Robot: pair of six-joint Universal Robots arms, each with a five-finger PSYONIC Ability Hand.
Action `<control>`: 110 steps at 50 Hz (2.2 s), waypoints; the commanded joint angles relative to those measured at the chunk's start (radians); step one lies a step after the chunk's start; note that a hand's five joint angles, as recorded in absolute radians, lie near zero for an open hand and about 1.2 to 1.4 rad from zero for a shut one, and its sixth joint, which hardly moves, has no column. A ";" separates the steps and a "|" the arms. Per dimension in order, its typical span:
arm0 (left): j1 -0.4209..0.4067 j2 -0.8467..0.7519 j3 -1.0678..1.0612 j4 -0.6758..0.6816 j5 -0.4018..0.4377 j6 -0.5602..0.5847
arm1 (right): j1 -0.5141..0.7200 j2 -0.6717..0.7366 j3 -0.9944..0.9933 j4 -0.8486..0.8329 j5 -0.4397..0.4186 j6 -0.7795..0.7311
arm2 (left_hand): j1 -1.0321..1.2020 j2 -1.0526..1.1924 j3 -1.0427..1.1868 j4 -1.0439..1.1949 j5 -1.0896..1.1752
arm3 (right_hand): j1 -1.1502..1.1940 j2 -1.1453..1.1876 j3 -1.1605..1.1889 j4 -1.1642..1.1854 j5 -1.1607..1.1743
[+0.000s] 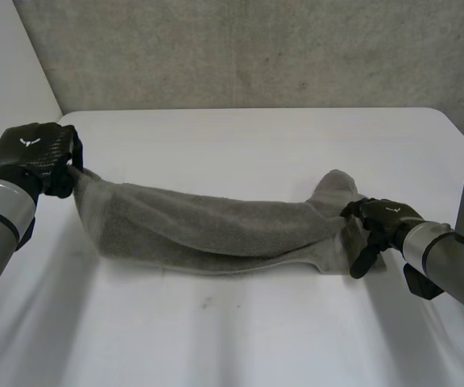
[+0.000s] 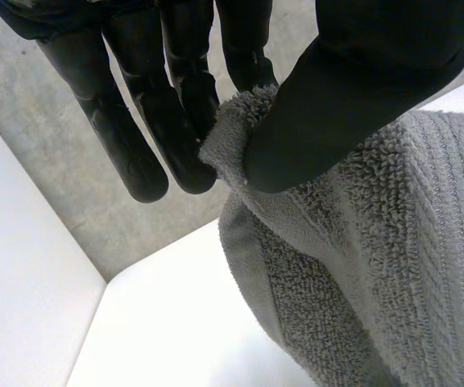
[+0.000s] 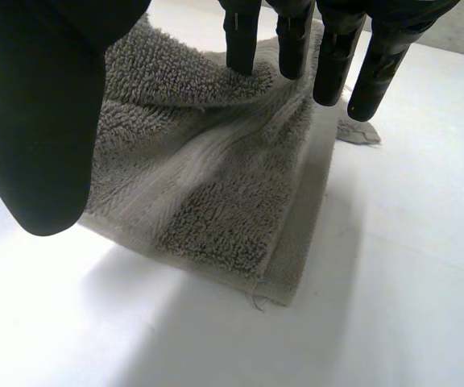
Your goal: Fold the laundry
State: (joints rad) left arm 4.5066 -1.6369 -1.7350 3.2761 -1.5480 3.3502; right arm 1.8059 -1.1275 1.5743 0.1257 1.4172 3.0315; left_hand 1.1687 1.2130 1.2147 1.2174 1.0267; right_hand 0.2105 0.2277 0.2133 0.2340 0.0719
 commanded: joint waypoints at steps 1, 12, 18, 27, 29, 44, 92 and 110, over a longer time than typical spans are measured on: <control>0.029 -0.050 0.023 0.002 -0.001 -0.001 | 0.006 -0.002 0.041 -0.017 -0.047 -0.150 | 0.228 0.183 0.182 0.179 0.195 | 0.106 0.089 0.103 0.082 0.070; 0.032 -0.121 0.035 0.014 -0.001 0.000 | 0.007 0.028 0.064 -0.100 -0.041 -0.240 | 0.228 0.183 0.182 0.179 0.195 | 0.247 0.230 0.245 0.224 0.211; 0.031 -0.196 0.080 0.060 -0.001 0.006 | 0.007 0.015 0.069 -0.116 -0.037 -0.240 | 0.228 0.183 0.182 0.179 0.195 | 0.241 0.224 0.239 0.218 0.206; 0.028 -0.432 0.212 0.122 0.002 0.002 | 0.009 -0.006 0.069 -0.129 -0.038 -0.238 | 0.228 0.183 0.182 0.179 0.195 | 0.218 0.201 0.215 0.194 0.182; 0.026 -0.452 0.218 0.122 0.002 0.002 | 0.010 -0.006 0.070 -0.129 -0.037 -0.238 | 0.228 0.183 0.182 0.179 0.195 | 0.218 0.201 0.215 0.194 0.182; -0.015 -0.166 -0.029 0.120 0.046 0.011 | -0.005 -0.047 0.096 -0.132 -0.041 -0.235 | -0.926 -0.971 -0.972 -0.975 -0.959 | 0.197 0.180 0.195 0.174 0.162; 0.011 -0.460 0.034 0.172 0.143 0.235 | -0.007 -0.057 0.128 -0.155 -0.047 -0.243 | -0.547 -0.592 -0.593 -0.596 -0.580 | 0.136 0.119 0.133 0.112 0.100; -0.004 -0.348 0.040 0.157 0.140 0.178 | -0.051 -0.061 0.104 -0.143 -0.038 -0.243 | 0.228 0.183 0.182 0.179 0.195 | 0.027 0.010 0.024 0.004 -0.009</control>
State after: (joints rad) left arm 4.5116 -2.0847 -1.6710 3.4431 -1.4047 3.5604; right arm 1.7910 -1.1836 1.6933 -0.0283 1.3754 2.7878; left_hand 1.1329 1.1557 1.1512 1.1552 0.9691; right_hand 0.2846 0.3317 0.3233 0.3223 0.1390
